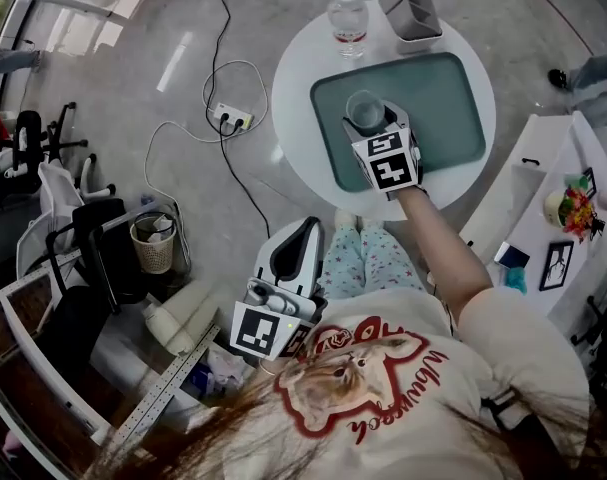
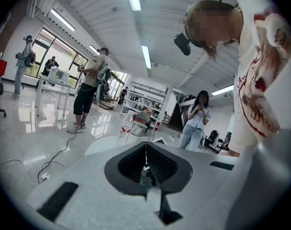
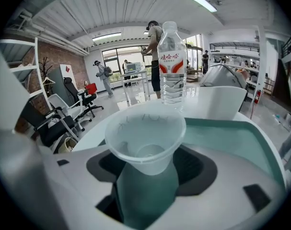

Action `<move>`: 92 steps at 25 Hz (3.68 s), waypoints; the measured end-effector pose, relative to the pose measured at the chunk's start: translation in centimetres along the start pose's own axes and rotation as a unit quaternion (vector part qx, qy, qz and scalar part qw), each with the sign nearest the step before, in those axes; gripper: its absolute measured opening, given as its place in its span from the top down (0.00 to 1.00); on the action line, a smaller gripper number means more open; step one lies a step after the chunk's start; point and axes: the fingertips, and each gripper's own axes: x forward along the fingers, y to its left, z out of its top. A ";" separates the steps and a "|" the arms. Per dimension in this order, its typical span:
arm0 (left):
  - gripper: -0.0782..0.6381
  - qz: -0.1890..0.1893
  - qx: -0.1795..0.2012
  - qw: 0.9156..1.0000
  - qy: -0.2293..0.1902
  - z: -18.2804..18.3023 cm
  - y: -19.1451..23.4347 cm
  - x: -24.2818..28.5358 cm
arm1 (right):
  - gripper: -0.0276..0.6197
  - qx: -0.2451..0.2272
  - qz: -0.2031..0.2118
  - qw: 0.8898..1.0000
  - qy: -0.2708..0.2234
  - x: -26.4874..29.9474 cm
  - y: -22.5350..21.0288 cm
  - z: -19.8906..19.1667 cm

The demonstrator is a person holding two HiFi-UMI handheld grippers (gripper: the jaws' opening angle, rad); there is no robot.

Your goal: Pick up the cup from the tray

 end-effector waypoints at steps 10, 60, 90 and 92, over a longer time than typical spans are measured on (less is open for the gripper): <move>0.87 0.004 0.003 1.000 -0.006 0.3 -0.1 0.2 | 0.54 -0.019 -0.006 1.000 0.001 -0.2 -0.4 0.5; 0.87 -0.070 0.043 0.996 -0.046 1.7 -2.9 -1.6 | 0.54 -0.037 -0.026 0.997 -0.061 -13.3 3.5 3.6; 0.87 -0.103 0.067 0.990 -0.061 3.5 -3.7 -0.5 | 0.54 -0.029 -0.002 0.995 -0.098 -21.6 5.2 6.9; 0.87 -0.105 0.069 0.990 -0.062 3.6 -3.8 -0.3 | 0.54 -0.029 -0.001 0.995 -0.099 -21.9 5.0 6.9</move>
